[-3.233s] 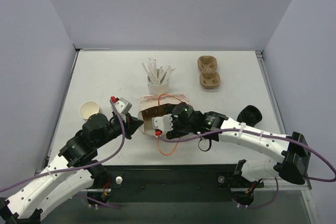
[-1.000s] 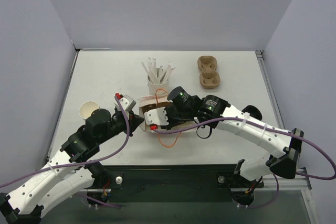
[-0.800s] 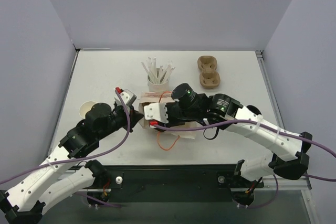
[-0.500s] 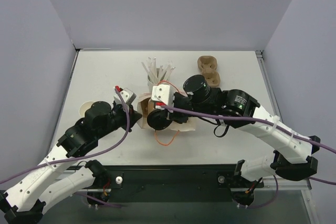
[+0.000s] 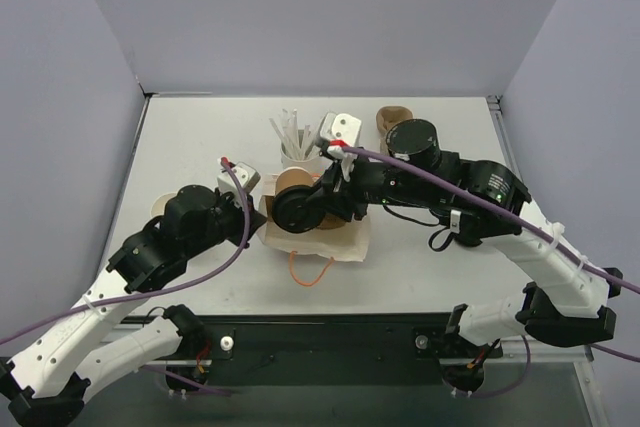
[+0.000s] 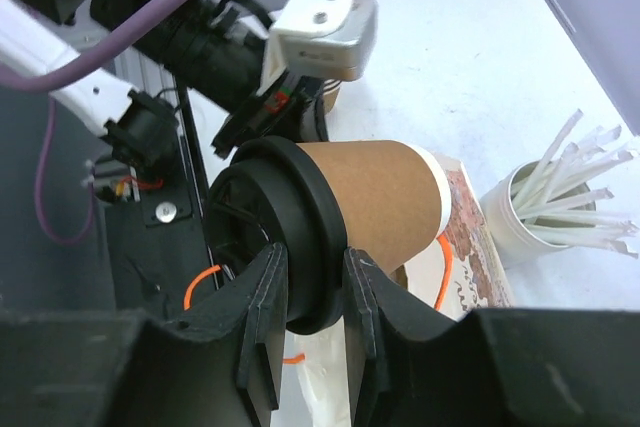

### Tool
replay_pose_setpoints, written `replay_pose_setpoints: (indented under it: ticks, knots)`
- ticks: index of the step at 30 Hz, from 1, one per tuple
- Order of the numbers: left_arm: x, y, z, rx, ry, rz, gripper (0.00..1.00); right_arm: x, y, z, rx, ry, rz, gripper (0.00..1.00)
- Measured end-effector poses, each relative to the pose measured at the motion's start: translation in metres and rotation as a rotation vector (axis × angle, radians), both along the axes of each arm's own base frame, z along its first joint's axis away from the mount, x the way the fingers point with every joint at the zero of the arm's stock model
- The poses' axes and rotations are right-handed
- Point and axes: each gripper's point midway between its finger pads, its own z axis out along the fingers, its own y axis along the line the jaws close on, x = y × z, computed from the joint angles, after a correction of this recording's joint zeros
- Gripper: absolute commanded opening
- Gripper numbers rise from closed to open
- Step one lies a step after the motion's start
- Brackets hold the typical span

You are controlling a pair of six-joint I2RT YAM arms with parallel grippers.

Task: Pack the takeout coffee

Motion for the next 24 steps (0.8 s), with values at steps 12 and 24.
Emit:
replay_pose_setpoints:
  ticks: [12,24]
  knots:
    - [-0.005,0.004,0.000,0.019,0.030,0.001,0.00,0.063,-0.024,0.057,0.334,0.151,-0.302,0.00]
    - [-0.020,0.001,0.006,-0.002,0.088,-0.049,0.00,0.125,-0.105,-0.013,0.396,0.345,-0.785,0.00]
